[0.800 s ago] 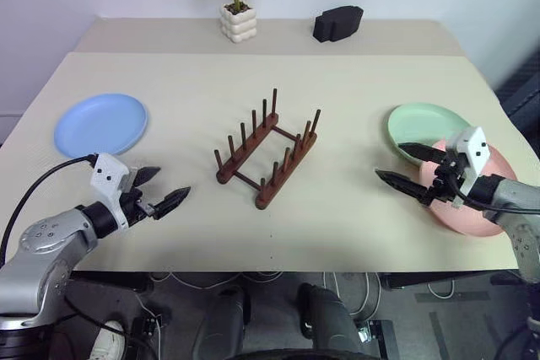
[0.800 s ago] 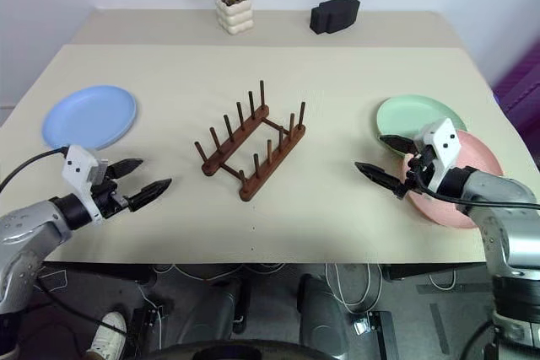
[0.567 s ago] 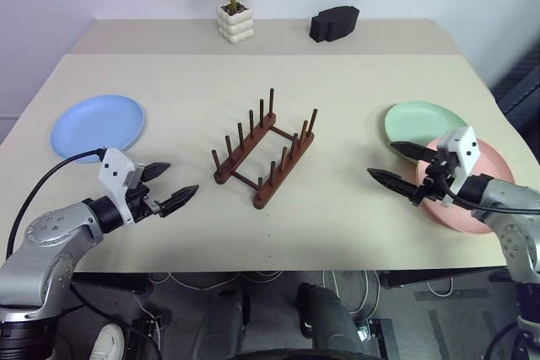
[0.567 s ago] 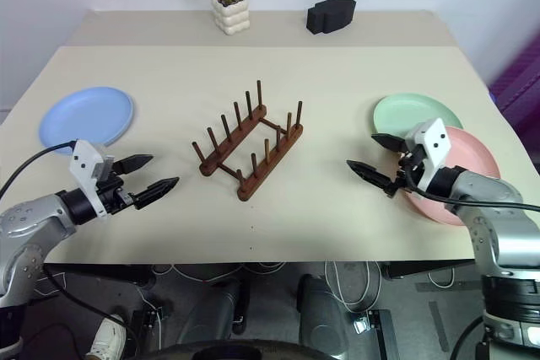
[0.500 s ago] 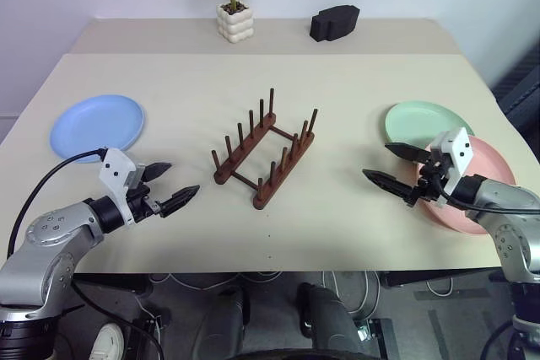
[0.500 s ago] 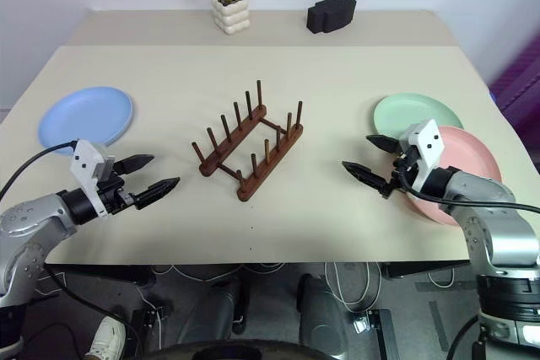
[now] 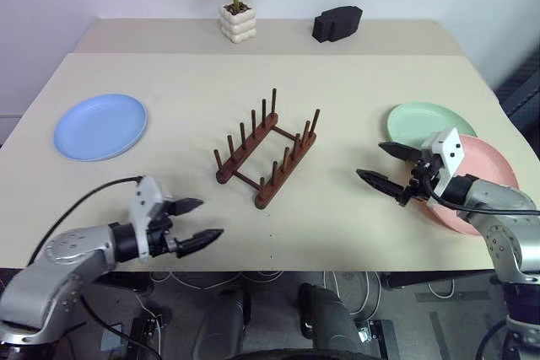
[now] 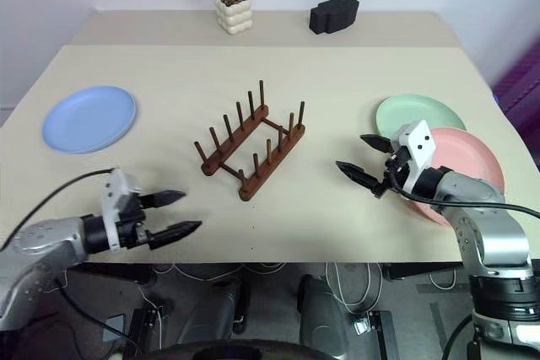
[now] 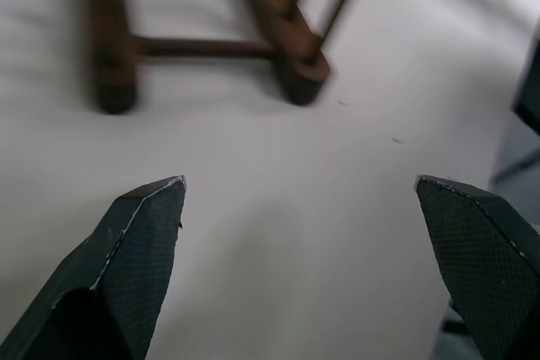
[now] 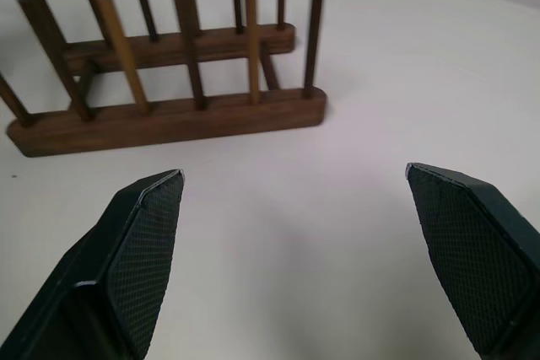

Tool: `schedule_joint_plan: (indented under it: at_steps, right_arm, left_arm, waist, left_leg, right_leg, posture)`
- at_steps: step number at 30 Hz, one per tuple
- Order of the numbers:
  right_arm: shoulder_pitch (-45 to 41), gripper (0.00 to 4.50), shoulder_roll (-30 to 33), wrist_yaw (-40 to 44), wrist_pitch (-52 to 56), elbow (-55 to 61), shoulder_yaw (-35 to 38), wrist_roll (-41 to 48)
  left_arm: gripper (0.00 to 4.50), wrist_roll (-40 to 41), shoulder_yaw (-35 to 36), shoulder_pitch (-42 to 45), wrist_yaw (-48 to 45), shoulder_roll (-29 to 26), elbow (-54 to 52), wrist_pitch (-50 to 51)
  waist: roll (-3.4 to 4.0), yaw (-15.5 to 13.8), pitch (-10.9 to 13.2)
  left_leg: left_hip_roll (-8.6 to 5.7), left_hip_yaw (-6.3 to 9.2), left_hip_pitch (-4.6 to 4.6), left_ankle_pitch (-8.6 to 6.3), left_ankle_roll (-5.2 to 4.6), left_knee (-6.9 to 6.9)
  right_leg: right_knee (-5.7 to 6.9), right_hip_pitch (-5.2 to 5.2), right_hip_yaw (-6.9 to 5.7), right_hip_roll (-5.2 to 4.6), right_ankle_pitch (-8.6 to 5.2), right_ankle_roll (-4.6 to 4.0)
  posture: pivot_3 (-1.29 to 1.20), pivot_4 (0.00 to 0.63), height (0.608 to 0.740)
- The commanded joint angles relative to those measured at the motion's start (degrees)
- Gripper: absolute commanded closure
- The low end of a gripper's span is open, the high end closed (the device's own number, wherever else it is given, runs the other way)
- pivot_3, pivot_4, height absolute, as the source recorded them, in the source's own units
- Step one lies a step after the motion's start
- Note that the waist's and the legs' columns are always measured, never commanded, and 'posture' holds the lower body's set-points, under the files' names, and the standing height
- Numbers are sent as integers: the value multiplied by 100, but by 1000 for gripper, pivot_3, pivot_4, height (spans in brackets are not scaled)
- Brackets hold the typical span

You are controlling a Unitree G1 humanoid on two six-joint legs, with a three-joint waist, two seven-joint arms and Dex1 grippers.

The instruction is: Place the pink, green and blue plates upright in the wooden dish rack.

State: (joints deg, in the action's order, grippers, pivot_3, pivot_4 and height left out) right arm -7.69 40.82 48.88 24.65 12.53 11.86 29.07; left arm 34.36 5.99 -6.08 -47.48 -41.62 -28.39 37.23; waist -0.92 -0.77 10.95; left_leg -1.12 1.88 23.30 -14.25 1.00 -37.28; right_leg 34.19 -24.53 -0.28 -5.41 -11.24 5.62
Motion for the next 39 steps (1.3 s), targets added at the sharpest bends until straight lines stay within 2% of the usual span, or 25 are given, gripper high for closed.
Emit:
schedule_joint_plan:
  at_steps: [1,6,13,18,21,26,27,32,39]
  right_arm:
    - [74,217,-93,-82,47,454,-17,114]
    - [131,217,-210,-224,117,632,-83,135]
    - [687,217,-587,-647,407,1553,-363,323]
    - [951,217,-830,-1006,493,1786,-708,128]
    - [954,161,-956,-1168,432,1732,-790,46]
    - [835,161,-1090,-1321,336,1594,-1000,-158]
    - [812,161,-1128,-1364,324,1565,-1062,-226]
    - [775,161,-1266,-1468,265,1500,-1234,-403]
    - [870,161,-1264,-1409,323,1462,-1398,-484]
  left_arm:
    - [0,-654,-825,344,415,228,-129,-146]
    - [0,-1161,-1347,856,1023,980,433,-270]
    - [0,-1643,-1826,1142,1303,1596,1014,-504]
    - [0,-1798,-1830,1204,1491,1886,1267,-531]
    - [914,-1858,-1803,1283,1502,2021,1418,-653]
    - [3501,-2025,-1806,1452,1387,1967,1713,-885]
    - [3732,-2075,-1829,1526,1312,1937,1819,-968]
    - [3727,-2283,-1921,1910,906,1811,2316,-1407]
    - [3727,-2365,-2165,3360,-847,1773,4330,-2781]
  waist:
    - [-1,1,0]
    - [0,9,-2]
    - [13,-16,-15]
    - [20,-8,-25]
    - [26,-8,-29]
    - [27,-10,-30]
    - [31,-13,-34]
    - [33,-1,-36]
    - [32,-5,-35]
  left_leg:
    - [-5,0,0,0,0,-3]
    - [-5,-1,-3,0,0,-4]
    - [-4,4,-4,0,0,-8]
    - [-4,4,-11,0,0,-17]
    - [-4,4,-14,0,0,-20]
    - [-5,4,-14,0,0,-19]
    - [-5,4,-14,0,0,-19]
    - [-7,4,-16,0,0,-19]
    - [-11,3,-8,0,-1,-24]
  right_leg:
    - [0,3,0,1,0,0]
    - [4,3,1,4,1,1]
    - [6,7,1,7,1,1]
    - [4,20,1,4,-2,5]
    - [6,22,1,4,-9,17]
    - [6,22,1,5,-3,6]
    - [6,22,1,5,-1,4]
    - [6,24,0,5,-1,4]
    - [6,21,-3,7,1,1]
  posture:
    - [0,150,737]
    - [0,150,737]
    - [0,150,737]
    - [0,150,737]
    - [0,150,737]
    - [0,150,737]
    - [0,150,737]
    - [0,150,737]
    - [0,150,737]
